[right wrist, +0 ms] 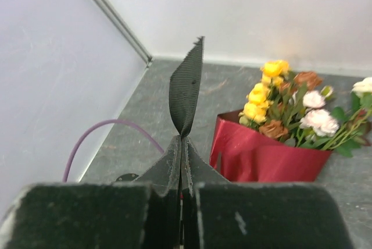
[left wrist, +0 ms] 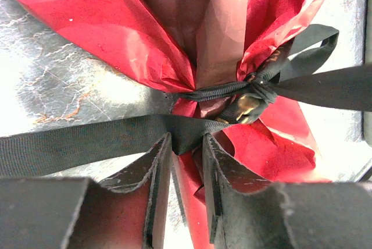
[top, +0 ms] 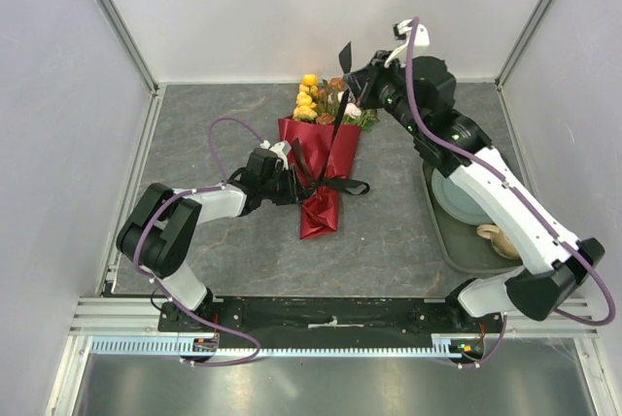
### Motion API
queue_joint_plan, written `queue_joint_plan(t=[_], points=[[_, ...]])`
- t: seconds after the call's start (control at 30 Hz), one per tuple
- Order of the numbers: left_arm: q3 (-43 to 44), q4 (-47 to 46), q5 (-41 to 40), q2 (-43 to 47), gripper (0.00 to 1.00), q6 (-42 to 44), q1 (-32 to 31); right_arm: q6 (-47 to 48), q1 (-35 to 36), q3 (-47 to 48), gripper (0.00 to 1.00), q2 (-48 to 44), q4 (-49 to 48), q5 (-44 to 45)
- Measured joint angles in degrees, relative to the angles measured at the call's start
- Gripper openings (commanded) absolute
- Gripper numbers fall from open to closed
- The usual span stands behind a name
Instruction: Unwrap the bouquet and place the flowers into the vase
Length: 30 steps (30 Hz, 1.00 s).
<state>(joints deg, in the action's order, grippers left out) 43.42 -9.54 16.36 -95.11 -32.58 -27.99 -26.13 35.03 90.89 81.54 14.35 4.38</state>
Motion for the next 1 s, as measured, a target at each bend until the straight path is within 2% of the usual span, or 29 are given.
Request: queue_joint_plan(t=[0.63, 0.87, 1.0], points=[[-0.02, 0.37, 0.0, 0.0, 0.36, 0.0, 0.0, 10.21, -0.33, 6.01, 0.0, -8.57, 5.46, 11.98], [-0.02, 1.01, 0.17, 0.28, 0.39, 0.04, 0.0, 19.82, -0.35, -0.48, 0.0, -14.45, 6.56, 31.54], [-0.02, 2.4, 0.22, 1.9, 0.46, 0.07, 0.0, 20.55, -0.35, -5.35, 0.0, -15.87, 7.72, 42.71]])
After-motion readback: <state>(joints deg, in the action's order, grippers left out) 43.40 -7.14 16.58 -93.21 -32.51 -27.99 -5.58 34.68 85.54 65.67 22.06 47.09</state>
